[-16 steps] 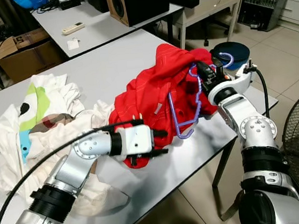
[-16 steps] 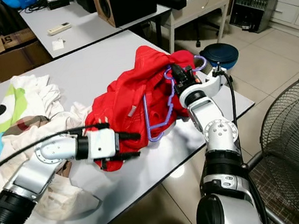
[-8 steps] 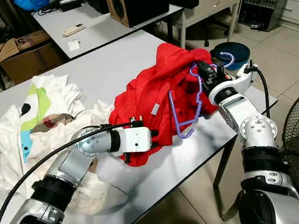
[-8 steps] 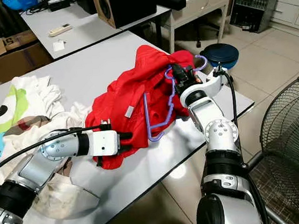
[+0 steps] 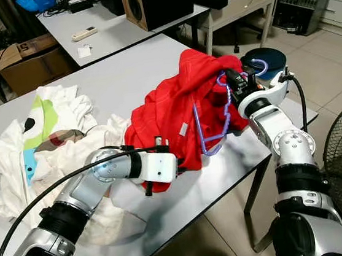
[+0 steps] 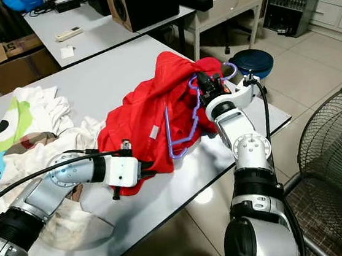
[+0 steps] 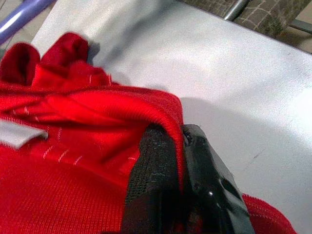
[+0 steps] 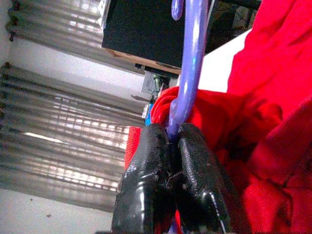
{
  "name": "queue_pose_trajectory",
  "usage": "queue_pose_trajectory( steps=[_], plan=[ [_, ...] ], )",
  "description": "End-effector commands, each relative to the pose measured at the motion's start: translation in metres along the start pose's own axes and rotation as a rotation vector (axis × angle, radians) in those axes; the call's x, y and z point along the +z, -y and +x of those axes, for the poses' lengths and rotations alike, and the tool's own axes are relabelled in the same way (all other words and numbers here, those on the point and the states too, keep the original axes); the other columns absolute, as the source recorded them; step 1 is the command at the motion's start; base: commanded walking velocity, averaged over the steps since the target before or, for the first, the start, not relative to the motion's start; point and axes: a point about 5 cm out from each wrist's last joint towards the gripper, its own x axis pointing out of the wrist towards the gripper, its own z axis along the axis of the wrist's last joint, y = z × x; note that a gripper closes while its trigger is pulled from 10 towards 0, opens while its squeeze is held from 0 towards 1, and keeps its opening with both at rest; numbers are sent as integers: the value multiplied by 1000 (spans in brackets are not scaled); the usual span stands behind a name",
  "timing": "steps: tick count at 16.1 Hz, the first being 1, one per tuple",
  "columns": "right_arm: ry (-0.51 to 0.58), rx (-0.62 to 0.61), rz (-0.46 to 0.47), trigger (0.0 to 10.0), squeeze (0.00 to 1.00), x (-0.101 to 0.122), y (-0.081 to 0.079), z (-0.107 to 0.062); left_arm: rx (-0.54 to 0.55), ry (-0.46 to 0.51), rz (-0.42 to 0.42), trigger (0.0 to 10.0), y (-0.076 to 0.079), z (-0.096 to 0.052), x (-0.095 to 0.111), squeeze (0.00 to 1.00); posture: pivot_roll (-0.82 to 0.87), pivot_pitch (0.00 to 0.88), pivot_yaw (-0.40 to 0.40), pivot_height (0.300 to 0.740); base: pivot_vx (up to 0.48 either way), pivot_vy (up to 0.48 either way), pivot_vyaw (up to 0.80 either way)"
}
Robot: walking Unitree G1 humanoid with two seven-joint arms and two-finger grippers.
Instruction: Hang hanger
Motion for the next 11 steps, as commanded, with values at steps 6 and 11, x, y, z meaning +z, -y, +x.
queue_pose_trajectory(
  steps=[6,11],
  plan=[
    [41,-110,-113,10000,0,-3,-5,20,-84,52,135,0,-9,4,24,0,-2,0,81,740,0,0,0],
    [-5,-121,-178,10000,0,-17,-2,21,-36,185,152,0,-34,-7,53,0,1,0,78,740,0,0,0]
  ],
)
